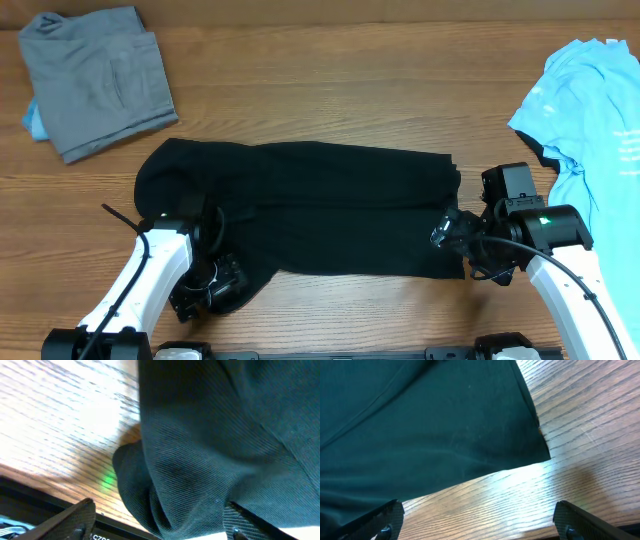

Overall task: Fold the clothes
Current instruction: 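Grasp the lower left and right corners of the folded polo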

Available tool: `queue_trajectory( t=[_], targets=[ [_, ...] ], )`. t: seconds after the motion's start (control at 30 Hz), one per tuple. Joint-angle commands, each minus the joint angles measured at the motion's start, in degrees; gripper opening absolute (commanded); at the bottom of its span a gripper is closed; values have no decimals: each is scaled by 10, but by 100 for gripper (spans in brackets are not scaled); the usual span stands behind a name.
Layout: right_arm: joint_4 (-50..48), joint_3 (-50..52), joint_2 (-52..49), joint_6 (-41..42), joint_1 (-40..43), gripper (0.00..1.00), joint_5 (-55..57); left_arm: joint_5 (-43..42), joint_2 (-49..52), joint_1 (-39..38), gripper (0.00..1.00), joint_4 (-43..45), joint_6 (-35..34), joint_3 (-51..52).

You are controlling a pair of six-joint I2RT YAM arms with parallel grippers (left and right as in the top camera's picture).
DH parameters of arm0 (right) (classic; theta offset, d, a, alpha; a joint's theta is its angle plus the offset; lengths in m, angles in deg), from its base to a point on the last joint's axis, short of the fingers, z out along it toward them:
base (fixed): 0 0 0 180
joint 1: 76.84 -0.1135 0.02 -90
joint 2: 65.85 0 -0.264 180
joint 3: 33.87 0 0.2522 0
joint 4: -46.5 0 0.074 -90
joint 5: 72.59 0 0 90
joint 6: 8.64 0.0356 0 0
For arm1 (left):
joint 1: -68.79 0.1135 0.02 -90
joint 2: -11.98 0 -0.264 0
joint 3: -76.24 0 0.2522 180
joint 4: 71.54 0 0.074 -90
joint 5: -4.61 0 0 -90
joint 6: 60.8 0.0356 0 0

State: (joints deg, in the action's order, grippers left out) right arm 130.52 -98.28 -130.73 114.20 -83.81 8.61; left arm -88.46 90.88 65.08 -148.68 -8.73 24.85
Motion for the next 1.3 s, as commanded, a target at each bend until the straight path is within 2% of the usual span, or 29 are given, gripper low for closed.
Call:
queue_trajectory(
  t=[0.0, 0.03, 0.1, 0.13, 0.17, 0.3, 0.33, 0.57, 0.77, 0.9, 1.0, 1.07, 1.23, 1.27],
  targets=[
    [-4, 3, 5, 19, -2, 100, -3, 24, 2, 3, 68, 0, -6, 4],
    [-8, 9, 5, 24, -2, 100, -3, 24, 2, 3, 61, -1, -6, 4],
    [-19, 28, 5, 31, -2, 100, -3, 24, 2, 3, 33, 0, -2, 4],
    [-28, 41, 5, 39, -2, 100, -3, 24, 2, 3, 26, 1, -2, 4],
    [-44, 61, 5, 53, -2, 100, -3, 24, 2, 3, 20, 3, 3, 4],
    [-104, 118, 5, 84, -2, 100, -5, 24, 2, 3, 12, 5, 3, 4],
    [-116, 132, 5, 96, -2, 99, -6, 24, 2, 3, 4, 5, 2, 4],
    [-174, 165, -34, 148, -2, 90, -3, -10, 2, 3, 4, 19, 3, 4],
    [-181, 165, -116, 251, 0, 83, 36, -31, 2, 3, 4, 19, 3, 4],
    [-181, 165, -117, 257, 0, 83, 36, -29, 2, 3, 4, 19, 7, 4],
    [-177, 166, -117, 257, 0, 76, 36, -32, 2, 3, 8, 24, 6, 4],
    [-175, 166, -117, 257, 0, 62, 36, -40, 2, 3, 5, 24, 7, 4],
    [-175, 166, -117, 257, 0, 27, 38, -40, 2, 3, 4, 11, 7, 4],
    [-172, 165, -117, 257, 0, 12, 38, -40, 1, 3, 4, 0, 7, 4]
  ],
)
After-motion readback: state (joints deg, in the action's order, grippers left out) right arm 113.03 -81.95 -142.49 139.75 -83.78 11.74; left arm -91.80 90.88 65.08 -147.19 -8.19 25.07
